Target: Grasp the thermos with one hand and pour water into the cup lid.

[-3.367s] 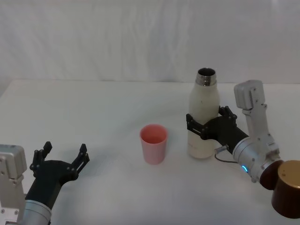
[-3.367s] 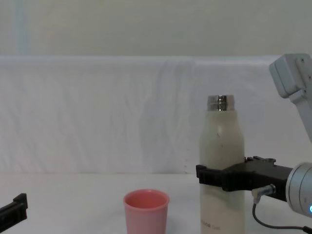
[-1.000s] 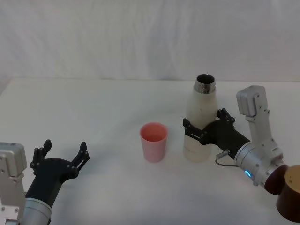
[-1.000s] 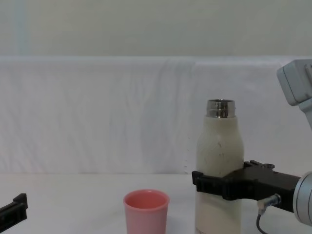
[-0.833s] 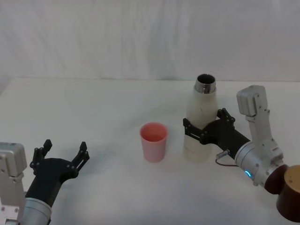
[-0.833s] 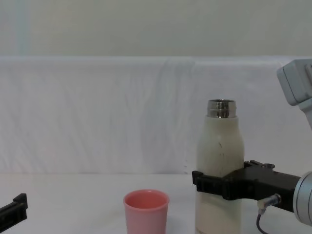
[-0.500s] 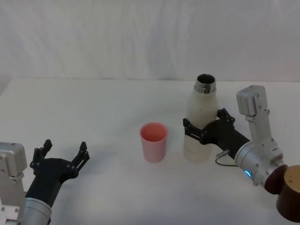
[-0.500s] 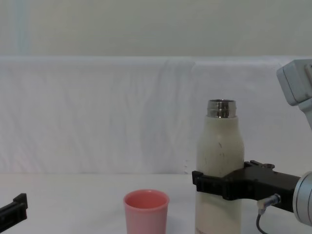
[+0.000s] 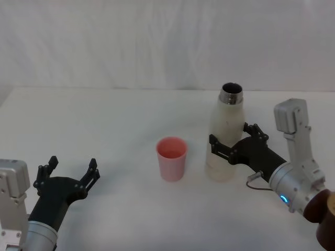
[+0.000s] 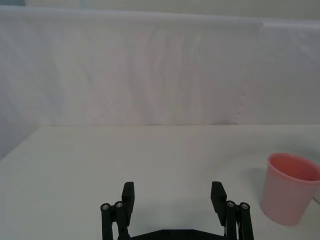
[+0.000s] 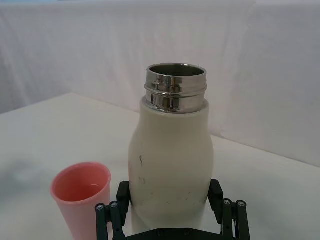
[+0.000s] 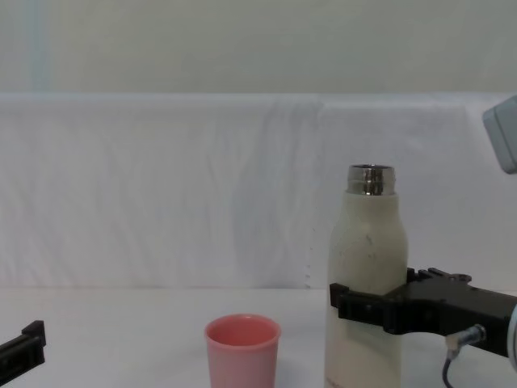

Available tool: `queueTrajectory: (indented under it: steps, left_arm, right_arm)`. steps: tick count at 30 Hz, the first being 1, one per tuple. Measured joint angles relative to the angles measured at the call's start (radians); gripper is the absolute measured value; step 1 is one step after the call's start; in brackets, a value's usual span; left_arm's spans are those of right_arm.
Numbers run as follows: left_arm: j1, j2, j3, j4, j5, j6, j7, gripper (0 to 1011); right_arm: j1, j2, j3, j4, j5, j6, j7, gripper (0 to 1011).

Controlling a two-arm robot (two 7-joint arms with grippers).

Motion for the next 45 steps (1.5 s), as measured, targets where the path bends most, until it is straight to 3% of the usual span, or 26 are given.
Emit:
queueTrajectory:
  steps: [21, 36, 45]
  left_arm:
    - [0.000, 0.000, 0.000, 0.000, 0.000, 0.000, 0.000, 1001]
    - [0.000, 0.000, 0.000, 0.000, 0.000, 0.000, 0.000, 1001]
    - [0.000, 0.000, 0.000, 0.000, 0.000, 0.000, 0.000, 1001]
  right_arm:
    - [-0.057, 0.041, 0.012, -0.067, 0.063, -0.003, 0.008, 1001]
    - [-0.157, 0.086, 0.019, -0.173, 0.093, -0.027, 0.006, 1001]
    - [-0.183, 0.097, -0.020, -0.178, 0.089, -0.048, 0.021, 1001]
